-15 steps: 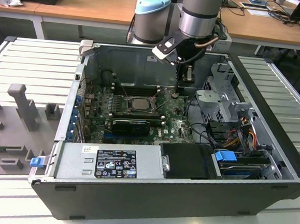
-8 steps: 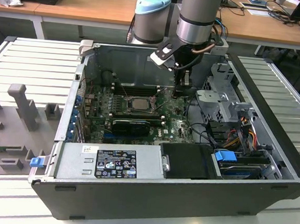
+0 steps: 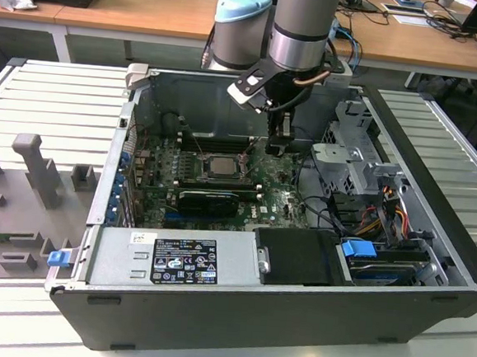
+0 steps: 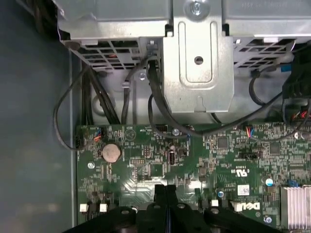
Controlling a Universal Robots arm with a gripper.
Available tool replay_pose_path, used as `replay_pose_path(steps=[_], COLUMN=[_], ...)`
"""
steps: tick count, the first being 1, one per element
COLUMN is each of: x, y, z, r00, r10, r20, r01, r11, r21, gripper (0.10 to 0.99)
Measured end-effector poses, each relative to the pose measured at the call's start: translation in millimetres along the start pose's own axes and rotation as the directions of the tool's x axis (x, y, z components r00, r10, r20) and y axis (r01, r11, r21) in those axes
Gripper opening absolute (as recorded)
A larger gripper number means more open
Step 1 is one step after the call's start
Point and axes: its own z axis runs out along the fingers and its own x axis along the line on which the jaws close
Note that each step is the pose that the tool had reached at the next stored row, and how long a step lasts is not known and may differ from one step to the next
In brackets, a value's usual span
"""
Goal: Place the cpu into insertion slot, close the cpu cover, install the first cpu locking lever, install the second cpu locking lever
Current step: 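Close the cpu cover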
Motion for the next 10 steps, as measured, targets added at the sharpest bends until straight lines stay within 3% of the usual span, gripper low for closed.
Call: replay_pose_path(steps=[10], x=[-0.1], y=[-3.6], z=[0.0], r00=[1.0000], r10=[0.000], r20=[-0.0003], r01=[0.000], r11=[1.0000], r21=[0.000], gripper=[0.106])
